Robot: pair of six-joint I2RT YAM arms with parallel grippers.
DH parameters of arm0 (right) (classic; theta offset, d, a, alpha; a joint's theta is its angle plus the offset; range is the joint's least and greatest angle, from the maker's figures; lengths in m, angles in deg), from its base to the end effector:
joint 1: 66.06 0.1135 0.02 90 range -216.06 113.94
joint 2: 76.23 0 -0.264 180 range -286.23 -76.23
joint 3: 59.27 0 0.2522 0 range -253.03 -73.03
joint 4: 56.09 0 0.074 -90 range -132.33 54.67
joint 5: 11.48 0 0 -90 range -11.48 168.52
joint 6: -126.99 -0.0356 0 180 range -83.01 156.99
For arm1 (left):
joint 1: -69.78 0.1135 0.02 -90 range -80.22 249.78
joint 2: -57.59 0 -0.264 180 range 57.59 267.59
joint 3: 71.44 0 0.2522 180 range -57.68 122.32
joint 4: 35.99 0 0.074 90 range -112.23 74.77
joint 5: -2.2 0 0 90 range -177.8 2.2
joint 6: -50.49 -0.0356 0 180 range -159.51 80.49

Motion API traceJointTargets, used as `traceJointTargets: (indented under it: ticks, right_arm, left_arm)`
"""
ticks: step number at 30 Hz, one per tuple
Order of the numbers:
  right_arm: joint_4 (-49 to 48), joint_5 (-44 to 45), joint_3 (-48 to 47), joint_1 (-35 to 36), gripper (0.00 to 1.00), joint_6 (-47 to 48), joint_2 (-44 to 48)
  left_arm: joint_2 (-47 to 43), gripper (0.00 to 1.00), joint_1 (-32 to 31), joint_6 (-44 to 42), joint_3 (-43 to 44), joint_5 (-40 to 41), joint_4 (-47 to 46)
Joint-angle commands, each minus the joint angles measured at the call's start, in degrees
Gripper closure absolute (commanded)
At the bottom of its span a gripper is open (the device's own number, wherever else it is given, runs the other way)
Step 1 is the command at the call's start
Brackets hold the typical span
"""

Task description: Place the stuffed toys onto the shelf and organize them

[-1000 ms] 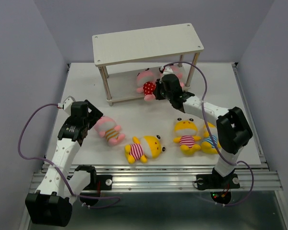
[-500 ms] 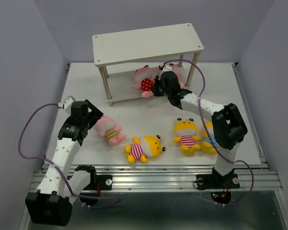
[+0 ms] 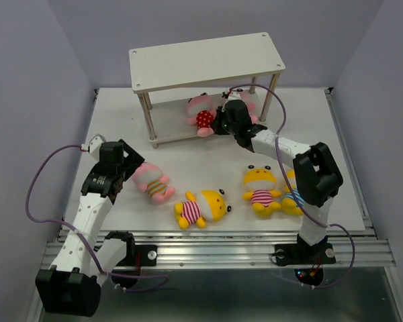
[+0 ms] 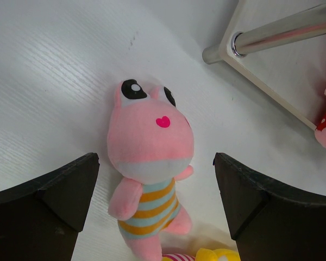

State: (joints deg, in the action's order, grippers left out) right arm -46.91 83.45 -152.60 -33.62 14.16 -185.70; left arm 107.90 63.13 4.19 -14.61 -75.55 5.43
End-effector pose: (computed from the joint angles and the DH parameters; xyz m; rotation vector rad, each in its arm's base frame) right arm 0.3808 0.2384 0.2455 -0.1160 2.0475 0.5239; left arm 0.1908 -0.0146 0.2830 -0.8059 2.0221 -0.2712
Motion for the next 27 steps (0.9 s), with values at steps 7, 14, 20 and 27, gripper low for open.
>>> traceJointTargets:
  ticks: [7,14,20,27]
  right_arm:
    - [-3.6,0.6,-2.4,-0.5,0.78,-2.1,0.0]
    - [-2.8,1.4,-2.6,-0.5,0.62,-3.4,0.2]
    - [-2.1,2.4,-2.6,-0.5,0.51,-3.4,0.9]
    - [-0.7,3.2,-2.7,-0.5,0.44,-3.2,2.2]
  left_arm:
    - [0.0,0.01,0.1,-1.1,0.8,0.7,-1.1]
    - [-0.1,0.01,0.1,-1.1,0.7,0.8,-1.2]
    - [-0.1,0.01,0.1,-1.0,0.6,0.7,-1.3]
    - [-0.3,0.01,0.1,-0.9,0.6,0.5,-1.0]
